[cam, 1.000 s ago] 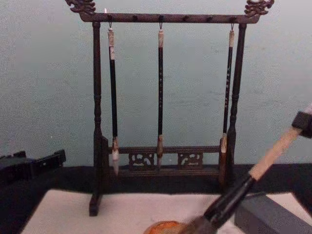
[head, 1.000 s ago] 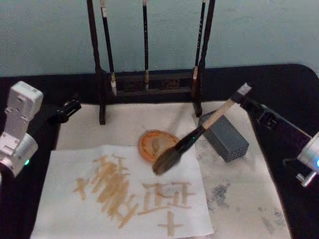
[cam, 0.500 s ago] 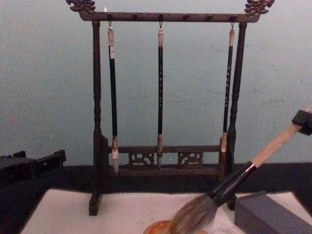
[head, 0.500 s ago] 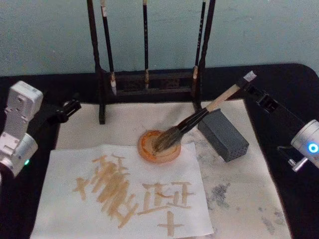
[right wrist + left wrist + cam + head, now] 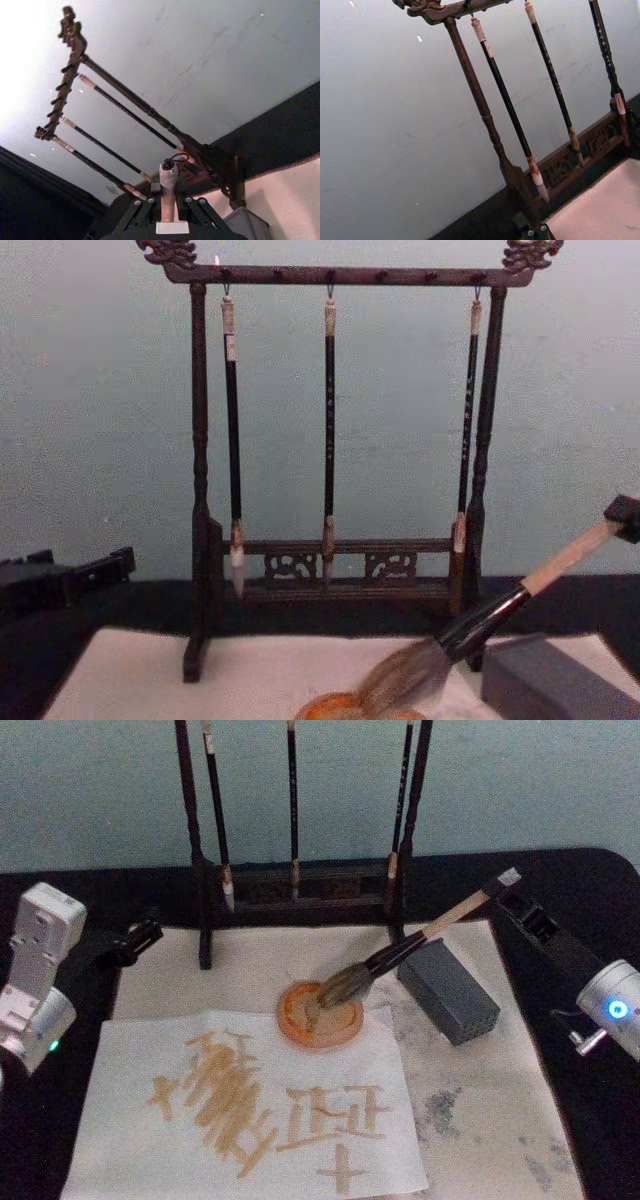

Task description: Pick up the brush from the inkstone, write on the paper, then place the brush back to its original position.

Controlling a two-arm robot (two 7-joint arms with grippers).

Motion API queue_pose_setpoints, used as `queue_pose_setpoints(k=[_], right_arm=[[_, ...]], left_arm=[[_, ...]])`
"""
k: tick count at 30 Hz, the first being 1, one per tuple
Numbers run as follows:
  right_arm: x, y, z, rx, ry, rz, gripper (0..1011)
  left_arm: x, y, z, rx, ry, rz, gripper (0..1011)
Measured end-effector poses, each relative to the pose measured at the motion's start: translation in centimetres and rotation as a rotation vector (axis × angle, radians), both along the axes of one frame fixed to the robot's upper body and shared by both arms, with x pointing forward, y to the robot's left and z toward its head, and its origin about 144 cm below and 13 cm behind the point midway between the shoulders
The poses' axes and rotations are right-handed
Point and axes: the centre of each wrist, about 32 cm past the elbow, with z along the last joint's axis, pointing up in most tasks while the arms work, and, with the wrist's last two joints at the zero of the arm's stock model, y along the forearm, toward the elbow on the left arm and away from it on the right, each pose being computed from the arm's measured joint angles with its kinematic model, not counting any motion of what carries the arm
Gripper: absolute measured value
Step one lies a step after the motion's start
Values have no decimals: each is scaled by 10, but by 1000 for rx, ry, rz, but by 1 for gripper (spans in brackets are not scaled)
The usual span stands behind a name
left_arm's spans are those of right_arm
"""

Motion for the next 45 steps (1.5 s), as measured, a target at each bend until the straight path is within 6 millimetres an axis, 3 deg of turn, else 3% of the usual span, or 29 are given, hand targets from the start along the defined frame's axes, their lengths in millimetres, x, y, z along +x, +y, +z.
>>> queue_pose_setpoints(k=[18,45], right_arm=[[9,3,-18,19,56,-26,175],[9,4,-29,-15,101,-62,175]], left_arm=[[0,0,0,0,0,0,1002],[0,0,0,0,0,0,1002]])
